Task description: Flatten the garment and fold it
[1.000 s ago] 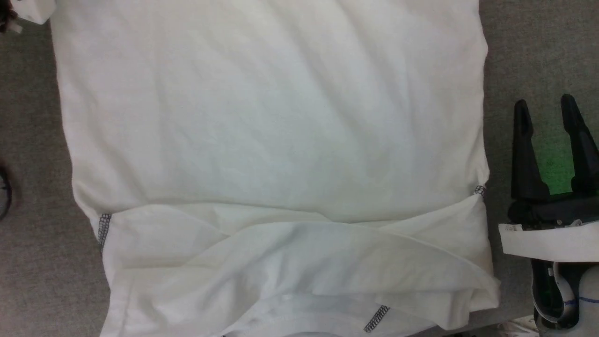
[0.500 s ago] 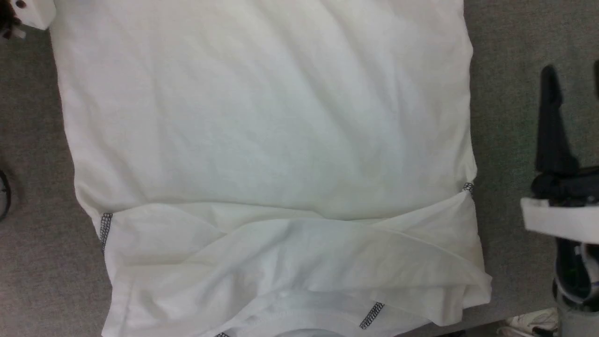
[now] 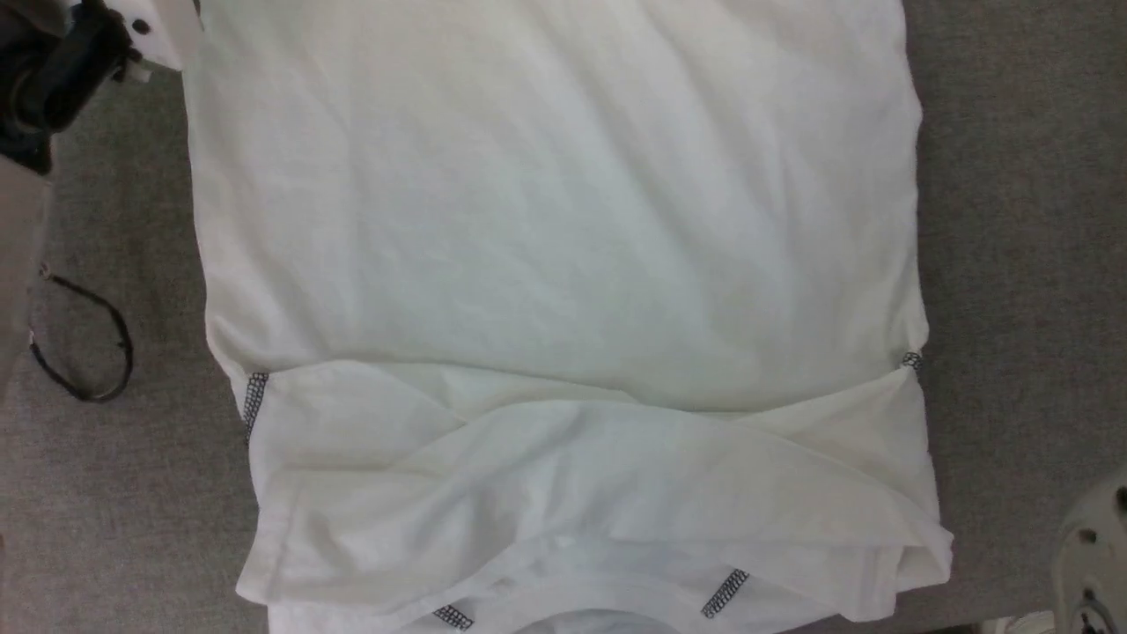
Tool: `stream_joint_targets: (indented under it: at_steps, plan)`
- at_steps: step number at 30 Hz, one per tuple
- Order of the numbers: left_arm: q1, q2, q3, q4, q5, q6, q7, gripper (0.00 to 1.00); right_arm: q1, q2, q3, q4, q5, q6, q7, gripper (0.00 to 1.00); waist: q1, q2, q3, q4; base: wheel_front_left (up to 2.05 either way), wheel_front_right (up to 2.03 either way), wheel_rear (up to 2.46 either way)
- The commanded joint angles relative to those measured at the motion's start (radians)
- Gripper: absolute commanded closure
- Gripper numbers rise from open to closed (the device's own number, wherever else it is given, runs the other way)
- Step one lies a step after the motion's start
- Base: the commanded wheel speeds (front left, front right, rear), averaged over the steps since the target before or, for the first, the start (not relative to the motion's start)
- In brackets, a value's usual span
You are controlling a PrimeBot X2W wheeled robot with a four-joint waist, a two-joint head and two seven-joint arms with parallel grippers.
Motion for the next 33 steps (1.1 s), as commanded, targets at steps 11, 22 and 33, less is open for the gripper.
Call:
stream_joint_targets:
  at_steps: [11, 22, 33]
  plan:
    - [-0.034, -0.032, -0.009, -0.004, -0.006, -0.002, -0.025, 1.00, -0.167, 0.054, -0.091, 0.414, -0.098, -0.001, 0.235, 0.00, 0.0000, -0.0001, 0.069, 0.086, 0.00, 0.00, 0.00]
    - [-0.051, -0.059, -0.018, -0.019, -0.012, 0.002, -0.039, 1.00, -0.169, 0.060, -0.119, 0.506, -0.181, -0.001, 0.270, 0.00, 0.0000, -0.0001, 0.119, 0.139, 0.00, 0.00, 0.00]
    - [-0.068, -0.076, -0.037, -0.017, -0.011, 0.001, -0.043, 1.00, -0.190, 0.061, -0.147, 0.572, -0.182, -0.001, 0.282, 1.00, 0.0000, -0.0001, 0.134, 0.153, 0.00, 0.00, 0.00]
